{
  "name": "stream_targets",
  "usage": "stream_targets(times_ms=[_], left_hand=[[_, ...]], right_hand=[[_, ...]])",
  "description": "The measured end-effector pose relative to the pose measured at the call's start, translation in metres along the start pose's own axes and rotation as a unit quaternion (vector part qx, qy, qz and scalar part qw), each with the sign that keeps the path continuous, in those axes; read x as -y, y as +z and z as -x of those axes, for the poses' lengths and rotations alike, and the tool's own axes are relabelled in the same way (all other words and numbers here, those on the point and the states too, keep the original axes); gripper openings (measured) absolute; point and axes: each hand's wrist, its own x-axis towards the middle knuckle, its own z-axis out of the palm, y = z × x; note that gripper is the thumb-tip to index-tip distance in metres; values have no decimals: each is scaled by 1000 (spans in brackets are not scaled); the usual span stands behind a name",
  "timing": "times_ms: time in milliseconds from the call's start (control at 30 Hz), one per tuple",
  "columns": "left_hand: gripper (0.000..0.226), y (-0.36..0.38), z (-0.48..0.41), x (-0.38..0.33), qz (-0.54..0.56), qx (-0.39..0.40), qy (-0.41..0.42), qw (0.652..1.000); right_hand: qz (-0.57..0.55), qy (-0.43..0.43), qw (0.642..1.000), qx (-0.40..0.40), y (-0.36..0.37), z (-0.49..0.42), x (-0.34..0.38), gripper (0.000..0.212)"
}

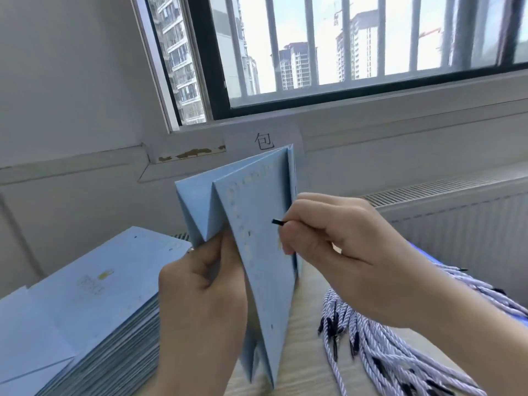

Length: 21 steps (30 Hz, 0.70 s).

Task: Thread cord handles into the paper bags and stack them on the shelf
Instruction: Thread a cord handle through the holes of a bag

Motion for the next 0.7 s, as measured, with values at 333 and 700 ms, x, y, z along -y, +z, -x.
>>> stream_targets(times_ms=[333, 700], left_hand=[[29, 1, 10, -4, 92, 44, -30, 994], [13, 4, 10, -6, 202, 45, 13, 978]], right_hand=[[38, 14, 999, 0, 5, 6, 1, 28], [132, -60, 989, 25, -3, -3, 3, 23]])
